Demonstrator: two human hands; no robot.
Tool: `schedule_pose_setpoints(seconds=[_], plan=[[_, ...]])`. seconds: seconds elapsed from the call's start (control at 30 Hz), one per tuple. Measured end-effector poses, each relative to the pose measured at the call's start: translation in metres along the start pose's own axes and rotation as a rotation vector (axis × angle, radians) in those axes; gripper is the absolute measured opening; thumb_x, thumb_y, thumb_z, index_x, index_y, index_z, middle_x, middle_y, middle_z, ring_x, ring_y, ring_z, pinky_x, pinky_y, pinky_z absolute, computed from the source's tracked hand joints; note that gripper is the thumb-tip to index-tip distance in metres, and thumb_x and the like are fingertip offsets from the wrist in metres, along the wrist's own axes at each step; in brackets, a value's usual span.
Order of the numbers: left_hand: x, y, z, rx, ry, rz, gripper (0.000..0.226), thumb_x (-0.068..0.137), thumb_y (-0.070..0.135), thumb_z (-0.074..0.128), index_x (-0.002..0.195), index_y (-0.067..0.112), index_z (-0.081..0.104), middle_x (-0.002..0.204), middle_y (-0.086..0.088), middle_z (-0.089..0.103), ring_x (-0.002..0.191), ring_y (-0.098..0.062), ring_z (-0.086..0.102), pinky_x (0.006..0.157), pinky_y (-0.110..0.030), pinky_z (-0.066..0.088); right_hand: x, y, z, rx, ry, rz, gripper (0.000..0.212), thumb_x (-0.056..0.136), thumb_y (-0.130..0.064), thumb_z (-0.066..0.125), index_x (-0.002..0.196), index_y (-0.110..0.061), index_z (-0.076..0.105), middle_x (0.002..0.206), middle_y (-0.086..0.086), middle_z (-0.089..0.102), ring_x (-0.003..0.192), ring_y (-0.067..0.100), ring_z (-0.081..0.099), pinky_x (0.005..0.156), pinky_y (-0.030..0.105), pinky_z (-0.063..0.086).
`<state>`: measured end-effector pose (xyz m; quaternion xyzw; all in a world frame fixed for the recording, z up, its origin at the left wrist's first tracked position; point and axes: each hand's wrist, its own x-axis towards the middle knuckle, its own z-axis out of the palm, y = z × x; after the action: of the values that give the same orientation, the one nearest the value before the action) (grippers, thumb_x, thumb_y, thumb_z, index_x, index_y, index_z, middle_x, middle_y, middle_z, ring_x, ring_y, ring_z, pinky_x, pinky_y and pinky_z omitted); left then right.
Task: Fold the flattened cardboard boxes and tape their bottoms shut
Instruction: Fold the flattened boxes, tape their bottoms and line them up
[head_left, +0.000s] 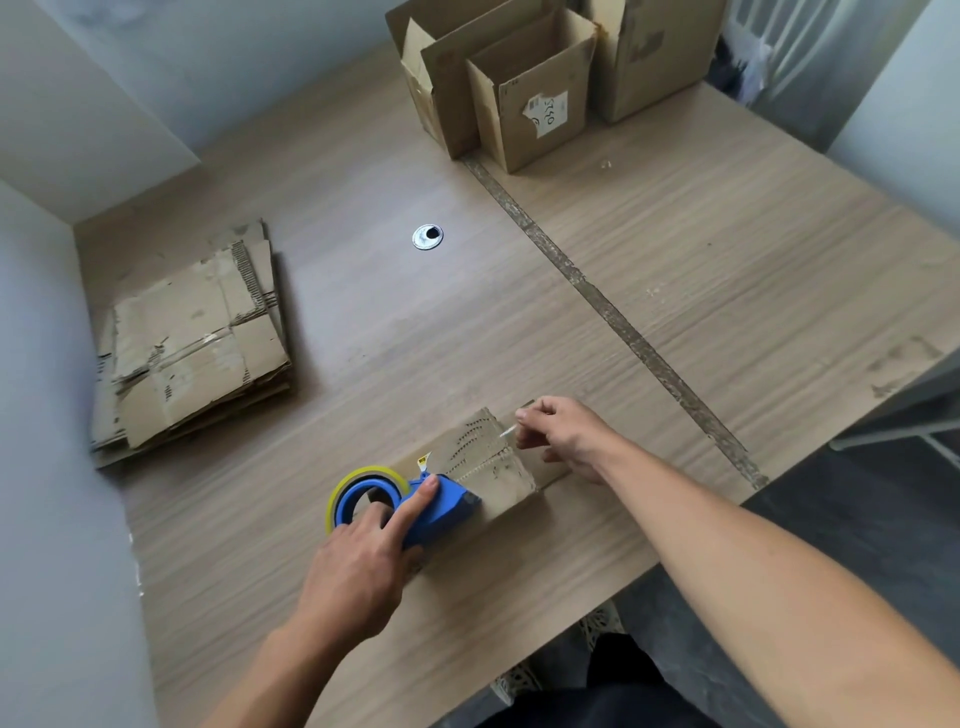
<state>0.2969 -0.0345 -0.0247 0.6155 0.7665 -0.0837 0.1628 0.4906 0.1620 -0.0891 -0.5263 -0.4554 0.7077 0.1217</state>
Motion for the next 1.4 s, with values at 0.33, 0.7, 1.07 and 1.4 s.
schedule_pose_setpoints(seconds=[0.33,0.7,1.07,1.4], plan=[[-0.001,-0.003,0.003,0.0,0.047,0.061,0.102,0.08,0.036,0.078,0.152,0.048,0.007,0.08,0.004,0.046,0.055,-0.019,0.031,0.051,-0.029,0.024,-0.003,0.012,0.001,0.023,0.125,-0.096,0.022,0.095,-0.012,0.066,0.074,-0.015,0.059,0.061,0.002,0.063,0.057,0.01,0.059,0.05,0.01,0.041],[-0.001,-0.004,0.005,-0.001,0.039,0.037,0.099,0.083,0.038,0.075,0.152,0.048,0.005,0.083,0.004,0.046,0.057,-0.019,0.03,0.053,-0.03,0.024,0.005,0.016,0.011,-0.022,0.152,0.039,0.022,0.095,-0.01,0.065,0.075,-0.011,0.056,0.067,0.007,0.059,0.054,0.01,0.053,0.035,0.011,0.034],[0.0,-0.003,0.006,-0.026,0.065,0.027,0.097,0.09,0.041,0.065,0.146,0.055,-0.013,0.088,0.005,0.044,0.064,-0.022,0.035,0.061,-0.032,0.029,0.008,0.022,0.02,-0.402,0.193,0.043,0.04,0.092,-0.04,0.067,0.127,-0.023,0.061,0.131,0.0,0.064,0.121,0.021,0.058,0.094,0.025,0.043],[0.0,-0.003,0.007,-0.026,0.058,0.027,0.095,0.096,0.045,0.054,0.135,0.061,-0.031,0.097,0.004,0.044,0.074,-0.023,0.042,0.067,-0.033,0.031,-0.007,0.011,0.021,-0.484,0.196,-0.175,0.016,0.093,-0.036,0.064,0.083,-0.024,0.064,0.086,-0.005,0.065,0.09,0.016,0.061,0.07,0.024,0.036]])
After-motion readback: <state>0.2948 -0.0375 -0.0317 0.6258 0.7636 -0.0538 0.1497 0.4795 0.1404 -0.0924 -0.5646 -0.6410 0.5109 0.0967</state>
